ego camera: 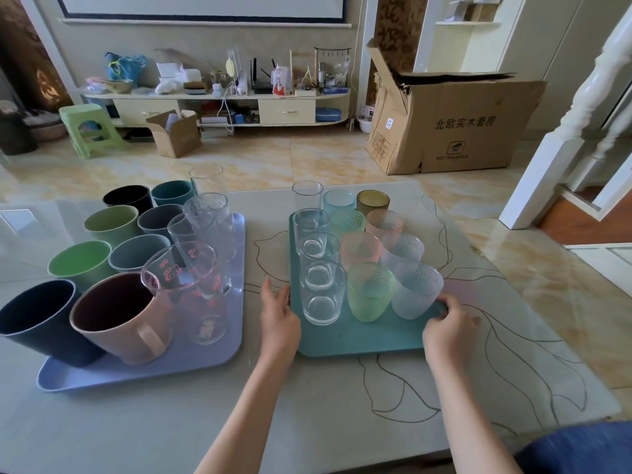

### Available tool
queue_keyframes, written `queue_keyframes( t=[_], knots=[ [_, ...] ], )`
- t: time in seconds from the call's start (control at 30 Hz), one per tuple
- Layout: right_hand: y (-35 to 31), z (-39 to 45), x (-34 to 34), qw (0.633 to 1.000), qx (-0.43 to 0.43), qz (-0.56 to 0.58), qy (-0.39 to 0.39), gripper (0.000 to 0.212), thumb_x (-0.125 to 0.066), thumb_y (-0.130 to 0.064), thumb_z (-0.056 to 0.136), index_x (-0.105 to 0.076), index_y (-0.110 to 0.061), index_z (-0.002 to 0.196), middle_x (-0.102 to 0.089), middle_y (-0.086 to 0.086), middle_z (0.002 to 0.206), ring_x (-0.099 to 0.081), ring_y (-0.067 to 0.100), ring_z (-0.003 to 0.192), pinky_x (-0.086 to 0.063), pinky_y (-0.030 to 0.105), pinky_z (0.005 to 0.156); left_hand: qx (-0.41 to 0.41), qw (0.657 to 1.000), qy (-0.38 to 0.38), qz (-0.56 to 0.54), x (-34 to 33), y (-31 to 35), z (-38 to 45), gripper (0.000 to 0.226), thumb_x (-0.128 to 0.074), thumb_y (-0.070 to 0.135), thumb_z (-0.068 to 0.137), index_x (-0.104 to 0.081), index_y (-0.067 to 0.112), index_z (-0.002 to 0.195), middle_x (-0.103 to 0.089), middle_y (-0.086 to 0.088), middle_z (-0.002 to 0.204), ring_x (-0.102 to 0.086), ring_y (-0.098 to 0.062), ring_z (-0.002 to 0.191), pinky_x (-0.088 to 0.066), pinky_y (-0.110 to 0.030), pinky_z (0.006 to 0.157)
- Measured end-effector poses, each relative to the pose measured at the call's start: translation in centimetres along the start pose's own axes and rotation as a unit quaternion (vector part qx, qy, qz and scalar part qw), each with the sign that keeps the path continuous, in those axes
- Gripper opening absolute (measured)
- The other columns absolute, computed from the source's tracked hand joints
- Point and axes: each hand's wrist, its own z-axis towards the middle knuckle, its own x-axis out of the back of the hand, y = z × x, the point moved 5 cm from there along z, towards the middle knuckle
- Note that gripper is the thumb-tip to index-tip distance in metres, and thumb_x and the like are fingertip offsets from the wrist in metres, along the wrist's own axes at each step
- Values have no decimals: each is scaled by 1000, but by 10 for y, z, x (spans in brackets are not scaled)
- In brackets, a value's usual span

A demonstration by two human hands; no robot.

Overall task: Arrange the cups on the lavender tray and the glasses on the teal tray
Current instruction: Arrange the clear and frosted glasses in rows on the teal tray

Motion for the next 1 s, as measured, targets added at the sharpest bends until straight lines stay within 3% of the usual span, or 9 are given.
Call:
queue_keyframes(
  t=[0.2,0.33,0.4,0.47,0.57,0.67,0.83,1.0],
  knots=[
    [3,7,-3,999,-22,27,-13,50,-37,12,76,-61,-14,110,-64,23,99,-39,42,124,-47,40,80,12,1000,3,17,-5,0,11,72,-21,-21,81,-12,6,147,-42,-13,145,-39,-17,134,-28,-16,93],
    [-2,0,4,991,-70,110,17,47,-37,13,75,-59,-12,109,-64,14,111,-53,35,110,-36,28,73,1,999,-18,32,-2,11,10,80,-21,-25,76,-12,9,148,-38,-15,147,-38,-21,135,-29,-19,97],
    [-10,-8,14,983,-77,156,61,48,-35,15,75,-57,-10,110,-63,12,114,-56,33,104,-35,27,73,-22,999,-8,41,2,27,6,81,-22,-25,76,-18,13,147,-36,-8,148,-36,-20,134,-29,-19,98],
    [-24,-15,28,981,-37,167,94,49,-33,17,73,-57,-10,106,-64,13,108,-57,32,96,-33,27,70,-51,997,23,56,10,49,2,78,-25,-21,76,-29,19,143,-39,3,142,-36,-13,131,-32,-21,101],
    [-57,-27,49,976,84,167,111,50,-32,20,68,-59,-7,100,-63,13,100,-48,22,86,-30,25,69,-92,995,19,26,19,83,-7,71,-25,-18,75,-45,20,131,-43,0,141,-35,-14,135,-36,-42,110],
    [-99,-48,63,960,182,184,109,47,-33,21,70,-58,-4,100,-61,11,103,-48,23,96,-33,25,77,-130,990,45,-37,34,122,-25,50,-30,-17,79,-58,13,107,-58,-7,121,-54,-19,120,-46,-40,102],
    [-172,-86,46,926,286,246,-4,39,-32,16,76,-55,-2,102,-62,9,101,-54,16,96,-43,24,84,-196,974,75,-84,90,178,-41,41,-30,-18,76,-60,10,83,-64,-4,86,-65,-17,84,-55,-26,79],
    [-217,-108,-15,924,220,274,-150,37,-31,8,88,-54,-7,113,-60,5,116,-55,18,114,-42,22,88,-202,963,177,-19,188,191,-10,39,-39,-13,77,-60,20,75,-62,1,78,-60,-10,72,-53,-24,70]
  ],
)
